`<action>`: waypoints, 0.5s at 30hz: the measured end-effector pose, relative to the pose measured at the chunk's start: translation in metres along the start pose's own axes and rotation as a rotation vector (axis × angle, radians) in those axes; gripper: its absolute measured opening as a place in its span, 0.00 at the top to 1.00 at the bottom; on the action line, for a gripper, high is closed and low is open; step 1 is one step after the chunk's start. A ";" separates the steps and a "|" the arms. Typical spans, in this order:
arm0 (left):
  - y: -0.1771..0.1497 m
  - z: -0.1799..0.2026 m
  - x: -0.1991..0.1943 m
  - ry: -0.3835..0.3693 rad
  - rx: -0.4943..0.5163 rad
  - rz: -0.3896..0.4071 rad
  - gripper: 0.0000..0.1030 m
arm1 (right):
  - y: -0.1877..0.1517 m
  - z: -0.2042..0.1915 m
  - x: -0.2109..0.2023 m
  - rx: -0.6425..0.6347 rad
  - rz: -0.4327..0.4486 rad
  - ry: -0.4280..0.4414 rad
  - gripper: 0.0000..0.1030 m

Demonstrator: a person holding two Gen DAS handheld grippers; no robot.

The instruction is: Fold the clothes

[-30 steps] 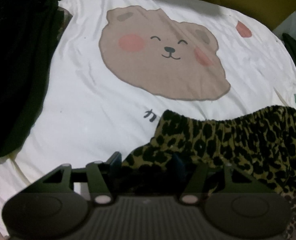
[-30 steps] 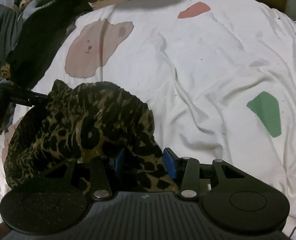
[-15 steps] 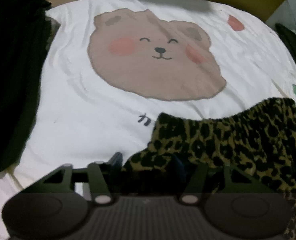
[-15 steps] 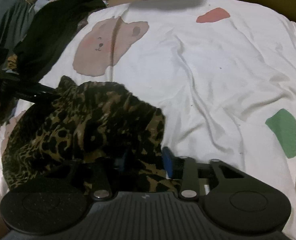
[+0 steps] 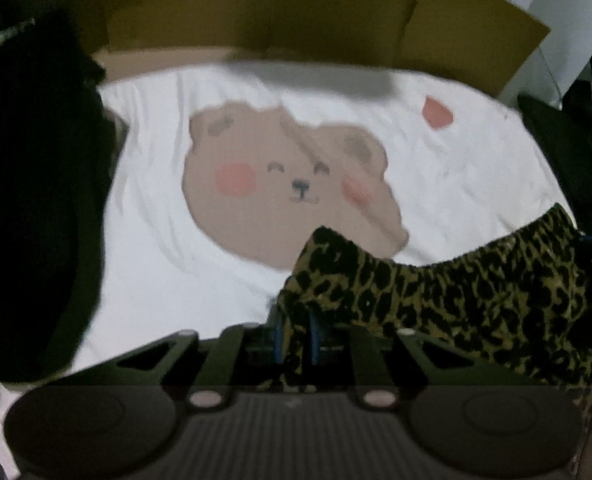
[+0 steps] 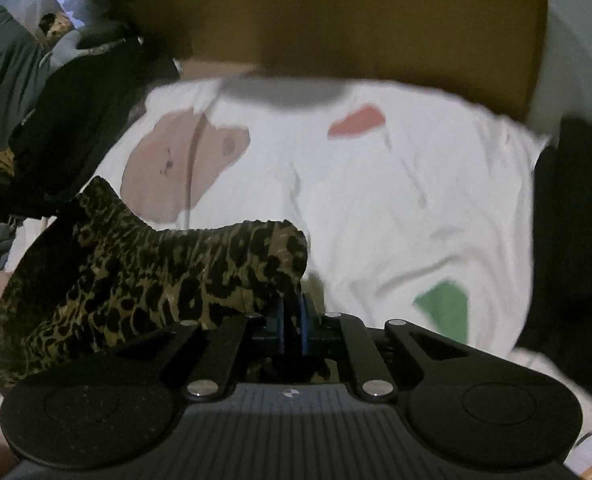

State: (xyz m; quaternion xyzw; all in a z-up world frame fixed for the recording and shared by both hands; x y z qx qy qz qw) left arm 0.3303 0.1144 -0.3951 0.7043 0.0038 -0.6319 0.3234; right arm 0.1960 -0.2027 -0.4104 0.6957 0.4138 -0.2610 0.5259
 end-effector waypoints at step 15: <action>-0.006 -0.010 0.010 -0.009 -0.057 -0.041 0.77 | -0.010 0.029 0.015 0.227 -0.070 0.055 0.56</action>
Point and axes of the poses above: each gripper's, at about its wrist camera, not at the fingertips, and x roughly the way its jaws point, z to its right, y to its top, the point moved 4 cm from there along x, roughly the way its jaws point, and after that the axes turned 13 degrees about x, right-handed, at the moved point
